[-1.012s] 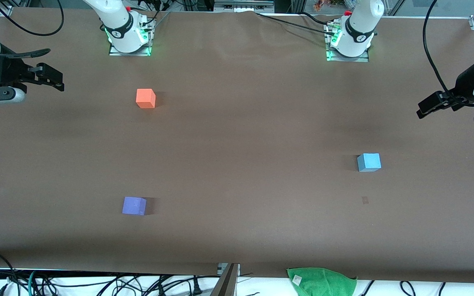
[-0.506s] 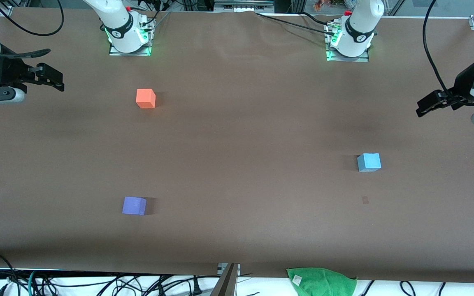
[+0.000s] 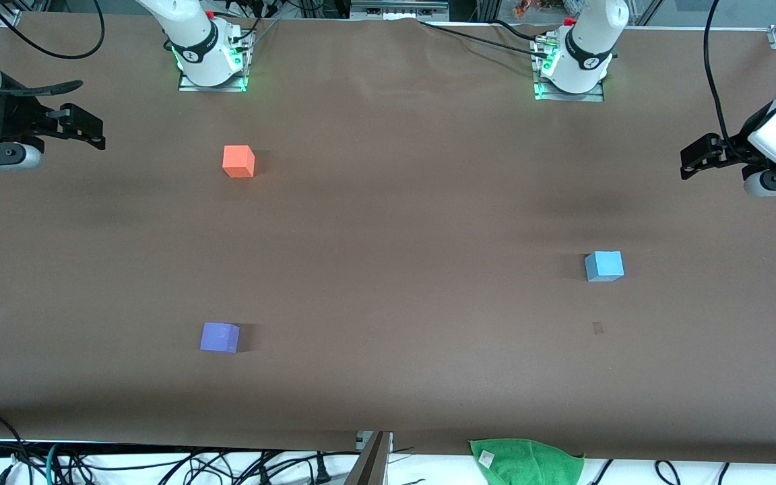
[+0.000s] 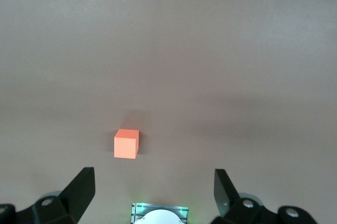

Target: Place blue block between orange and purple blocks

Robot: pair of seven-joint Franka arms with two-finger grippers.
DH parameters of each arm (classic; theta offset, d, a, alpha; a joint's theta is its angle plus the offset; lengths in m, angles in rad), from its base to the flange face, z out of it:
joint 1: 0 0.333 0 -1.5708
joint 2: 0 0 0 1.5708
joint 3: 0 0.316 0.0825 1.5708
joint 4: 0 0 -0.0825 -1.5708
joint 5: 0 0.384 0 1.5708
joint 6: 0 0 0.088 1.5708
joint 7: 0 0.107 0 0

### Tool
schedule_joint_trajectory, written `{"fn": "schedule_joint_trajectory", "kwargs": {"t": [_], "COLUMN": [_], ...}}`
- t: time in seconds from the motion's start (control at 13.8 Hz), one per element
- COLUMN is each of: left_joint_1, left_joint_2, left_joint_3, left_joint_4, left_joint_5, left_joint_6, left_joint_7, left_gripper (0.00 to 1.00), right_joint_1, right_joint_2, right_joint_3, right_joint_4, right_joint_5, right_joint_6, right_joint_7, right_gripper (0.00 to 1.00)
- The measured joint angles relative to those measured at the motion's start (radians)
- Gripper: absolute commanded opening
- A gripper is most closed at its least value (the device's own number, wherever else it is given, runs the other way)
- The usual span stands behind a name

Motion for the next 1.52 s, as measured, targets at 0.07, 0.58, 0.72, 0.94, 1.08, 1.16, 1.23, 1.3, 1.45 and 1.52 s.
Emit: {"fn": "schedule_joint_trajectory", "kwargs": {"t": [0.07,0.58,0.72,0.94,1.08,1.16,1.23,1.3,1.45,1.52], "left_joint_1": [0.0,-0.003,-0.002,0.003,0.005,0.007,0.011,0.016,0.026,0.034], "left_joint_2": [0.0,0.001,0.001,0.001,0.002,0.002,0.003,0.004,0.016,0.031], "left_joint_3": [0.0,-0.003,-0.002,0.004,0.006,0.007,0.009,0.012,0.013,0.013], "left_joint_4": [0.0,0.011,0.022,0.028,0.037,0.049,0.062,0.072,0.081,0.082], "left_joint_5": [0.0,0.0,0.0,0.0,0.0,0.0,0.0,0.0,-0.001,-0.007], "left_joint_6": [0.0,-0.001,-0.009,-0.024,-0.053,-0.058,-0.06,-0.062,-0.062,-0.062], "left_joint_7": [0.002,0.004,0.004,0.006,0.007,0.007,0.007,0.007,0.007,0.008], "left_gripper": [1.0,1.0,1.0,1.0,1.0,1.0,1.0,1.0,1.0,1.0], "right_joint_1": [0.0,0.0,0.0,-0.001,-0.001,-0.001,-0.001,-0.001,-0.001,-0.001], "right_joint_2": [0.0,0.0,0.0,0.0,0.0,0.0,0.0,0.0,0.0,0.0], "right_joint_3": [0.0,-0.002,-0.002,-0.002,-0.002,-0.002,-0.002,-0.003,-0.003,-0.003], "right_joint_4": [0.0,0.0,0.0,0.0,0.0,0.0,0.0,0.0,0.0,0.0], "right_joint_5": [0.0,0.0,0.0,0.0,0.0,0.0,0.0,0.0,0.0,0.0], "right_joint_6": [0.0,0.0,0.0,0.0,0.0,0.0,0.0,0.0,0.0,0.0], "right_joint_7": [0.0,0.0,0.0,0.0,0.0,0.0,0.0,0.0,0.0,0.0], "right_gripper": [1.0,1.0,1.0,1.0,1.0,1.0,1.0,1.0,1.0,1.0]}}
